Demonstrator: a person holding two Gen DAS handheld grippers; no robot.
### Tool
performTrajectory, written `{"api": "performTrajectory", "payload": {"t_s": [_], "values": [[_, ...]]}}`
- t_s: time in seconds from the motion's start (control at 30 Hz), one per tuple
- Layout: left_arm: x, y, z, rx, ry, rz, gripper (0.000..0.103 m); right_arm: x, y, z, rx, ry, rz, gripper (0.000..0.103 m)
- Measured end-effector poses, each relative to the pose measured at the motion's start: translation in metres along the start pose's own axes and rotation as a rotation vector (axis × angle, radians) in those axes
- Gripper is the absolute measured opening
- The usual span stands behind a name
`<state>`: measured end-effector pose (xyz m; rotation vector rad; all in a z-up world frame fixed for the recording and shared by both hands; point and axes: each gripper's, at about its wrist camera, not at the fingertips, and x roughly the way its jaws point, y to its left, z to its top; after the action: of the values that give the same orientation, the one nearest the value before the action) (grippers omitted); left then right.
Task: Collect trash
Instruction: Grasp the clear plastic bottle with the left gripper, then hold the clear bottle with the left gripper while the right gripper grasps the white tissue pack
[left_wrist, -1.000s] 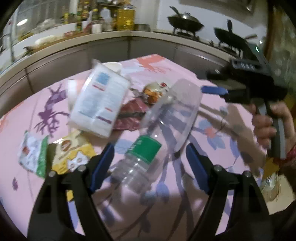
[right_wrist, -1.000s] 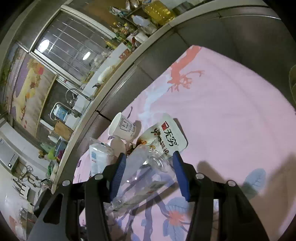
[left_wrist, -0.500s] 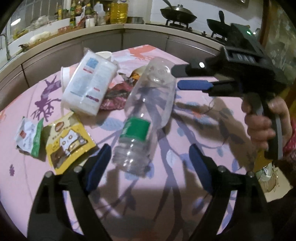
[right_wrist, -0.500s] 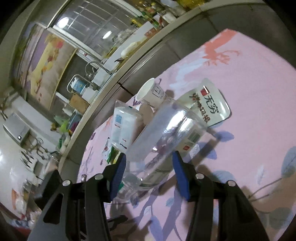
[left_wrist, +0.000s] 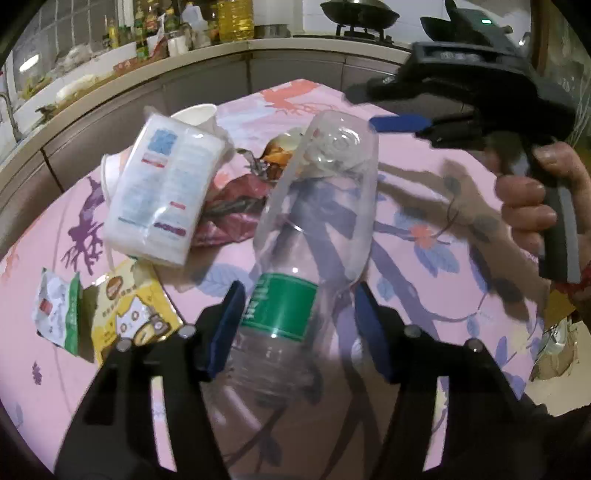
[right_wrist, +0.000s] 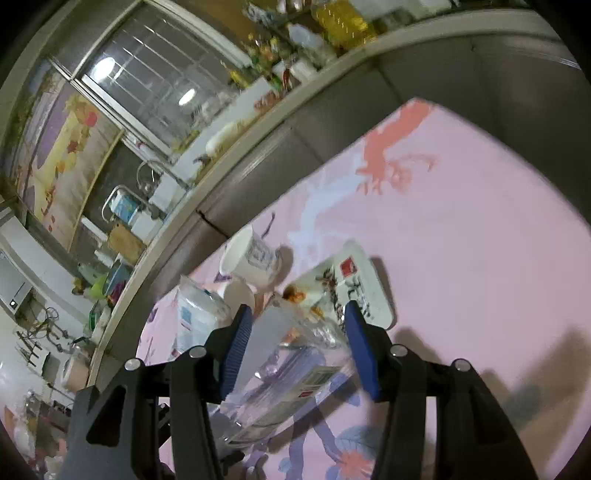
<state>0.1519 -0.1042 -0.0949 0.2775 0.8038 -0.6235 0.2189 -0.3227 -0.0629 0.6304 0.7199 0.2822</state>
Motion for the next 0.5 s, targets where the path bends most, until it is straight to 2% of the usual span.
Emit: {"api": "performTrajectory", "payload": {"t_s": [0.03, 0.07, 0.17, 0.2, 0.27, 0.3, 0.4, 0.5], "values": [[0.000, -0.001, -0.001, 0.008, -0.001, 0.003, 0.051, 0.004, -0.001, -0.002, 0.009, 0.021, 0.011, 0.051], [-0.001, -0.004, -0.002, 0.020, 0.003, 0.008, 0.051, 0.009, 0.000, -0.006, 0.017, 0.043, 0.021, 0.051], [-0.009, -0.008, -0.011, 0.049, 0.012, 0.014, 0.048, 0.007, 0.013, -0.016, -0.031, 0.037, 0.022, 0.051], [-0.012, -0.008, -0.016, 0.054, 0.014, 0.016, 0.040, 0.005, 0.016, -0.019, -0.031, 0.046, 0.043, 0.051], [-0.026, -0.005, -0.031, 0.044, 0.005, 0.030, 0.039, 0.009, 0.024, -0.026, -0.023, 0.113, 0.137, 0.051], [-0.031, -0.002, -0.037, 0.031, 0.002, 0.029, 0.039, 0.009, 0.033, -0.031, -0.057, 0.129, 0.142, 0.051], [-0.054, 0.013, -0.064, -0.057, -0.003, 0.049, 0.039, 0.004, 0.065, -0.036, -0.210, 0.091, 0.091, 0.051], [-0.069, 0.022, -0.085, -0.122, -0.003, 0.049, 0.039, 0.009, 0.089, -0.027, -0.261, 0.042, 0.105, 0.052]]}}
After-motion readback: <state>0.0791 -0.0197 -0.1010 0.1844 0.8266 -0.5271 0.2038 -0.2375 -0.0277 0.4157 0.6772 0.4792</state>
